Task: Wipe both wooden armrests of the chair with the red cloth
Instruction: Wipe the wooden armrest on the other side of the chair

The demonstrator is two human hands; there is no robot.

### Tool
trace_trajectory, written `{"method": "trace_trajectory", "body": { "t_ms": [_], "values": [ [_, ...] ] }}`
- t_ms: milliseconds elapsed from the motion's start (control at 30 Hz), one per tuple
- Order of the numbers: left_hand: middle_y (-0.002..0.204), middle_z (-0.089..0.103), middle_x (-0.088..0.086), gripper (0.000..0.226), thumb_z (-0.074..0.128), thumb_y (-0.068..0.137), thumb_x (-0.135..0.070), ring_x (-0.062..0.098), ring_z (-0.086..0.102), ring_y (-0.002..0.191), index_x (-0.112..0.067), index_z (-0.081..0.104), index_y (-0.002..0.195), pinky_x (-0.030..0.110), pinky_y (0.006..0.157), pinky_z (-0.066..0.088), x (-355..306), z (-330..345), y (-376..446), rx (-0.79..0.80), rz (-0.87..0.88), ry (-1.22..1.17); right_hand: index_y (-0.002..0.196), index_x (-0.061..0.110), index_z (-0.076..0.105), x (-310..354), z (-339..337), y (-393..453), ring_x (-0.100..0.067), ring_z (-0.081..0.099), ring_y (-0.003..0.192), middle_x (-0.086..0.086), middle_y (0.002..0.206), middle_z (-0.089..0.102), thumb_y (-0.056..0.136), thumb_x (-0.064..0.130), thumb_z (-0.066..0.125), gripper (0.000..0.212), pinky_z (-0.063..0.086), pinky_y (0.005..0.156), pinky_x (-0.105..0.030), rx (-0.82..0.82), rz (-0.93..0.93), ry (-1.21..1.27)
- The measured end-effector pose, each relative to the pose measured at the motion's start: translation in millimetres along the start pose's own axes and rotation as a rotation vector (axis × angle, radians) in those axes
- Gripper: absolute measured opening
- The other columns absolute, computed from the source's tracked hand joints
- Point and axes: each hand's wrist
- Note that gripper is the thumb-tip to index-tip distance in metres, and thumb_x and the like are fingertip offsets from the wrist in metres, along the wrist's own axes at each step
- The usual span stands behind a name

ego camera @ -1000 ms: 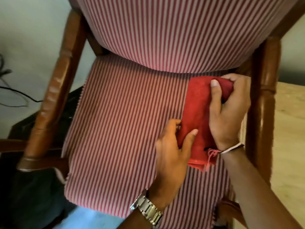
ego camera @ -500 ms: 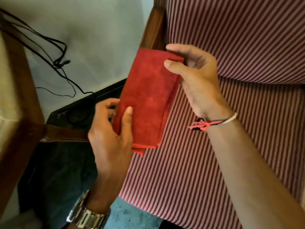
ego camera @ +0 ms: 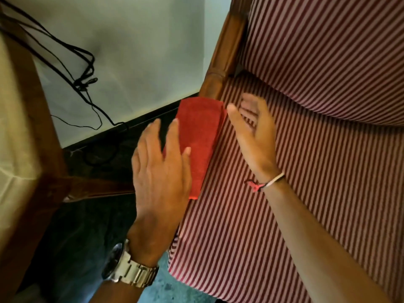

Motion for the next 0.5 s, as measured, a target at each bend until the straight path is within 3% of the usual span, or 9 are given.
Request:
{"method": "trace_trajectory", "body": {
  "t_ms": [100,200,267,367,500],
  "values": [
    [0.167,0.015,0.026,0.064,0.033,0.105,-0.041,0.041,0.018,0.155,-0.012,0.017,0.160,0.056,0.121,0.024,-12,14,15,0.097,0.205,0.074,0.156,0.022,0.038,-63,-6,-38,-0.023,0.030,0.156,-0.010,0.166,0.034,0.102,0.056,0.051,0.065,0.034,0.125,-0.047,0.134,-0.071,-0.602],
    [0.169,-0.011,0.022,0.070,0.030,0.106,-0.044,0.036,-0.004,0.158,-0.020,-0.007,0.161,0.049,0.125,0.007,-10,35,27,0.221,0.285,0.196,0.165,0.023,0.013,-111,2,-70,-0.033,0.001,0.162,-0.017,0.173,0.002,0.105,0.062,0.029,0.073,0.015,0.130,-0.054,0.322,-0.116,-1.039],
    [0.169,-0.012,0.021,0.071,0.032,0.105,-0.041,0.036,-0.006,0.158,-0.023,-0.008,0.161,0.048,0.124,0.004,-6,46,37,0.210,0.337,0.240,0.165,0.025,0.015,-126,7,-75,-0.033,0.004,0.162,-0.017,0.173,0.005,0.105,0.062,0.023,0.071,0.015,0.130,-0.055,0.274,-0.131,-1.067],
    [0.170,-0.001,0.023,0.069,0.038,0.105,-0.037,0.039,0.004,0.157,-0.024,0.002,0.162,0.052,0.124,0.013,-15,57,75,0.133,0.413,0.229,0.164,0.025,0.020,-134,12,-71,-0.032,0.010,0.161,-0.017,0.173,0.012,0.105,0.062,0.024,0.070,0.017,0.130,-0.054,0.226,-0.158,-1.081],
    [0.170,-0.001,0.022,0.067,0.038,0.106,-0.032,0.039,0.003,0.158,-0.023,0.003,0.162,0.057,0.126,0.021,-31,62,114,0.119,0.425,0.193,0.164,0.025,0.020,-137,12,-72,-0.032,0.012,0.161,-0.017,0.172,0.013,0.104,0.063,0.024,0.071,0.017,0.130,-0.054,0.216,-0.179,-1.105]
  ]
}}
Point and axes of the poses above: each hand's wrist, its own y-axis towards the middle knuckle, its own z-axis out of the palm, x = y × z
